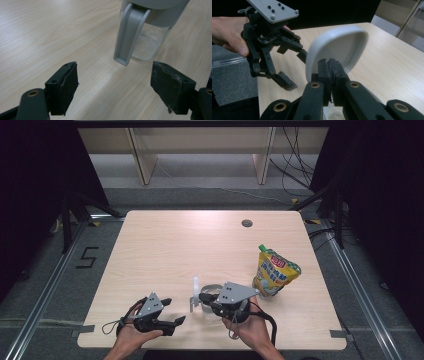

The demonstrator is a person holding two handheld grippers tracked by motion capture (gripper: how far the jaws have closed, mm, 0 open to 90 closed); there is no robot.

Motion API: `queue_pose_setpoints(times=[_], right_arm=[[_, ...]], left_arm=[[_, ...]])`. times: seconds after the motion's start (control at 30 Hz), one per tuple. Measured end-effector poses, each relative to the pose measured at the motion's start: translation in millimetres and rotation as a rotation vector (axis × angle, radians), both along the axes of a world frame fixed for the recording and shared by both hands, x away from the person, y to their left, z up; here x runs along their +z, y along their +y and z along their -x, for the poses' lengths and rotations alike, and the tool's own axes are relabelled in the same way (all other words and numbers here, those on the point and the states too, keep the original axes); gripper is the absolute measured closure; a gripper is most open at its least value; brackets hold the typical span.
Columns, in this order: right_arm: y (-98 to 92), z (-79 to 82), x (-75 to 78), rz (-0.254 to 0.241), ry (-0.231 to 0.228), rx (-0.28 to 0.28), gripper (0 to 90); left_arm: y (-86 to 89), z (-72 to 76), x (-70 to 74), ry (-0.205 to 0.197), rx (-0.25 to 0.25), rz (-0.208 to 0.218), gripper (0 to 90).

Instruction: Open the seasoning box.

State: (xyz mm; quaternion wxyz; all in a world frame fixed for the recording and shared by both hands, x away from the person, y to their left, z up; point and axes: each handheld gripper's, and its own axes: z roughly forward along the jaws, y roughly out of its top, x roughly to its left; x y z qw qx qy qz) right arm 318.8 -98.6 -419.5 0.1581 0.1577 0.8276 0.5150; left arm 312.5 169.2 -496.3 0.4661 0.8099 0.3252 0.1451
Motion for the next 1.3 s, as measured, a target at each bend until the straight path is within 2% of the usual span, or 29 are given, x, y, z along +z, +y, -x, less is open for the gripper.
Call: queue_pose_setpoints(times=[0.03, 0.1, 0.13, 0.17, 0.2, 0.27, 0.3, 0.33, 0.4, 0.47, 0.5, 0.53, 0.57, 0.6, 0.67, 0.73, 0.77, 0.83, 0.9, 0.93, 0.97, 1.03, 1.1, 1.17, 1.23, 1.27, 1.3], right_arm=[[2.4, 0.6, -1.4, -0.004, -0.005, 0.001, 88.6], [5.7, 3.7, -3.0, -0.002, 0.005, 0.001, 88.1], [6.0, 3.8, -3.0, 0.0, -0.003, 0.007, 87.6], [4.5, 4.1, -2.4, -0.005, 0.001, 0.004, 87.2], [1.4, 4.0, -1.4, -0.011, -0.002, 0.0, 86.5], [-9.1, 5.2, -0.8, -0.024, -0.006, -0.022, 82.9], [-16.8, 6.5, -1.5, -0.028, -0.007, -0.045, 80.5], [-25.8, 7.3, -3.2, -0.034, -0.016, -0.054, 78.7], [-50.7, 12.0, -9.9, -0.069, -0.007, -0.098, 74.8], [-74.0, 15.9, -15.8, -0.095, 0.013, -0.15, 72.2], [-82.3, 16.6, -17.8, -0.1, 0.012, -0.167, 71.2], [-92.2, 19.0, -20.2, -0.116, 0.048, -0.191, 69.8], [-102.0, 19.8, -22.4, -0.128, 0.036, -0.212, 68.8], [-111.3, 22.8, -23.8, -0.126, 0.045, -0.248, 68.0], [-127.6, 27.1, -27.2, -0.144, 0.052, -0.304, 66.8], [-141.3, 31.1, -29.7, -0.163, 0.077, -0.342, 65.1], [-149.1, 30.9, -30.4, -0.156, 0.065, -0.352, 63.9], [-158.3, 32.7, -33.4, -0.173, 0.085, -0.373, 61.9], [-167.1, 34.7, -35.5, -0.154, 0.08, -0.418, 59.0], [-169.6, 33.1, -38.4, -0.174, 0.081, -0.419, 57.9], [-173.8, 31.6, -40.2, -0.154, 0.06, -0.433, 56.0], [-178.1, 30.4, -44.4, -0.146, 0.079, -0.467, 51.7], [-182.0, 26.5, -49.9, -0.154, 0.094, -0.485, 46.3], [-185.8, 25.6, -53.4, -0.138, 0.119, -0.529, 42.0], [-191.0, 20.5, -56.4, -0.141, 0.096, -0.534, 35.8], [-192.5, 20.1, -57.3, -0.148, 0.118, -0.558, 34.6], [-194.9, 18.2, -58.3, -0.145, 0.114, -0.565, 33.4]], left_arm=[[0.5, -1.3, -0.7, -0.017, -0.004, -0.008, 21.5], [-0.1, -1.0, -1.4, 0.008, 0.004, -0.004, 21.5], [2.1, -3.1, -0.6, -0.014, -0.015, -0.038, 21.6], [1.5, -3.2, -1.5, -0.02, -0.009, -0.028, 21.8], [1.8, -2.0, -1.3, 0.001, 0.009, -0.033, 21.8], [4.6, -4.6, -1.1, -0.015, -0.008, -0.059, 21.8], [3.3, -3.2, -2.0, 0.013, 0.011, -0.035, 21.6], [4.3, -4.1, -1.8, -0.004, 0.006, -0.046, 21.5], [5.5, -4.6, -1.5, -0.011, 0.013, -0.058, 20.4], [4.8, -3.4, -0.5, -0.007, 0.022, -0.046, 20.4], [3.6, -2.5, 0.0, 0.011, 0.015, -0.028, 20.4], [2.2, -2.0, 0.1, -0.003, 0.023, -0.032, 20.3], [1.7, -1.8, 0.9, -0.011, 0.008, -0.033, 20.1], [0.9, -0.5, 0.8, -0.001, 0.019, -0.037, 19.6], [0.2, -1.0, 0.9, -0.014, 0.005, -0.041, 19.2], [1.1, -1.4, 0.5, -0.011, 0.011, -0.052, 19.3], [1.7, -1.7, 0.1, -0.008, 0.014, -0.048, 19.3], [2.3, -1.9, 0.0, 0.0, 0.023, -0.039, 19.3], [3.5, -3.0, 0.8, -0.02, 0.011, -0.049, 19.0], [4.1, -3.4, 1.2, -0.028, 0.008, -0.06, 18.7], [3.0, -2.9, 0.8, -0.026, 0.009, -0.046, 18.2], [2.2, -2.9, 0.4, -0.025, 0.009, -0.047, 17.0], [3.8, -3.9, 1.2, -0.035, -0.002, -0.077, 16.6], [3.3, -3.5, 1.3, -0.028, 0.0, -0.064, 16.6], [2.4, -3.5, 1.5, -0.028, 0.016, -0.056, 16.6], [1.2, -3.3, 0.4, -0.023, 0.022, -0.036, 16.6], [1.2, -2.9, 1.0, -0.01, 0.028, -0.044, 16.6]])
